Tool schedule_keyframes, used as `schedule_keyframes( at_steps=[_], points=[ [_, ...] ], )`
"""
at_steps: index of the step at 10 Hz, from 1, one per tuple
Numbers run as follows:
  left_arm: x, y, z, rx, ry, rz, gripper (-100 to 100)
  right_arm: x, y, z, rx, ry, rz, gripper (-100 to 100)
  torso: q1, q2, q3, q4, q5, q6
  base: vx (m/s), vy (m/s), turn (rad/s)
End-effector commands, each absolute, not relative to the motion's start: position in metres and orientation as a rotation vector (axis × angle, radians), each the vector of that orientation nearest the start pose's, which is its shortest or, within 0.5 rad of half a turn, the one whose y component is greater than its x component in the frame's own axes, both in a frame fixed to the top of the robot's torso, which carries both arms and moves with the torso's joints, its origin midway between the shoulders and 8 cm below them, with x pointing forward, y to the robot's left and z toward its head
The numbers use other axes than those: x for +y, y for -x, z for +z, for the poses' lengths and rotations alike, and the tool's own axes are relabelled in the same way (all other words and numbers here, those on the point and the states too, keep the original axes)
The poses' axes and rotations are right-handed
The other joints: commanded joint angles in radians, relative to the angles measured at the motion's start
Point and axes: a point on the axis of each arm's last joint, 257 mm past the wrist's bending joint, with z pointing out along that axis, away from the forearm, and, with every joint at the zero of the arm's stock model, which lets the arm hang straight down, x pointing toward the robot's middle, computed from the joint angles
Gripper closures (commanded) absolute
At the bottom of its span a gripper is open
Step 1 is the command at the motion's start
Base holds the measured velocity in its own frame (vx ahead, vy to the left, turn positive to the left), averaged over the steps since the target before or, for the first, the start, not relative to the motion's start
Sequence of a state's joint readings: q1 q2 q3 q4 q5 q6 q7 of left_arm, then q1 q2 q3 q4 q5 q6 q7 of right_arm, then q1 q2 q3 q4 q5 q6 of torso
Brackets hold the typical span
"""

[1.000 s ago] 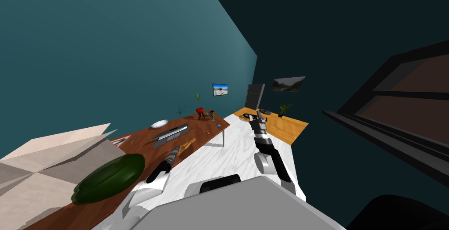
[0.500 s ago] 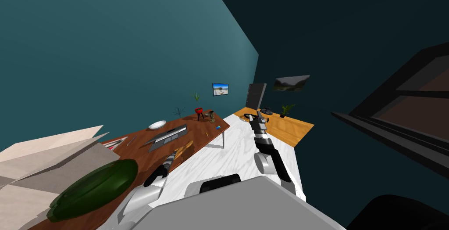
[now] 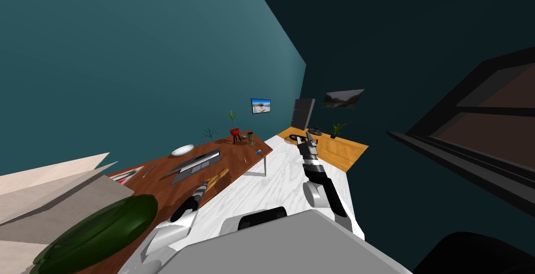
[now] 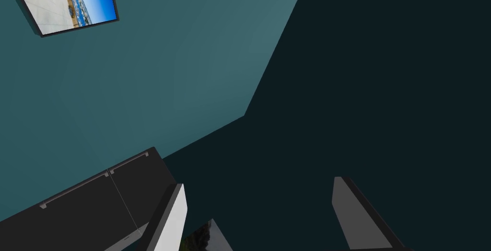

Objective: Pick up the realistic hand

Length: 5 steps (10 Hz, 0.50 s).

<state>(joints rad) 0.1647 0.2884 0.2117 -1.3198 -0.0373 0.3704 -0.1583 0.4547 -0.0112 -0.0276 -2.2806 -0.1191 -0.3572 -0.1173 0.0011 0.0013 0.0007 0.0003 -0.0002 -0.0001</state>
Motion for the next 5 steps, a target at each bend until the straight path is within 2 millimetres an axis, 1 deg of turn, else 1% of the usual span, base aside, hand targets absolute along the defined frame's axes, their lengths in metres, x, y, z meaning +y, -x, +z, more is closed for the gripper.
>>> schedule_keyframes(
  at_steps=[1, 4, 5],
  points=[
    [0.4982, -0.3782, -0.4570, 1.661, 1.517, -0.237, -100, -0.2982, -0.3671, 0.0122, 0.578, -0.849, 1.455, 0, 0.000, 0.000, 0.000, 0.000, 0.000, 0.000, -0.011, 0.000, -0.074],
    [0.5073, -0.3791, -0.4605, 1.649, 1.529, -0.230, -100, -0.2982, -0.3671, 0.0122, 0.578, -0.849, 1.455, 0, 0.000, 0.000, 0.000, 0.000, 0.000, 0.000, -0.007, -0.002, -0.045],
    [0.5051, -0.3792, -0.4593, 1.652, 1.526, -0.231, -100, -0.2982, -0.3671, 0.0122, 0.578, -0.849, 1.455, 0, 0.000, 0.000, 0.000, 0.000, 0.000, 0.000, 0.000, 0.000, 0.000]
  ],
)
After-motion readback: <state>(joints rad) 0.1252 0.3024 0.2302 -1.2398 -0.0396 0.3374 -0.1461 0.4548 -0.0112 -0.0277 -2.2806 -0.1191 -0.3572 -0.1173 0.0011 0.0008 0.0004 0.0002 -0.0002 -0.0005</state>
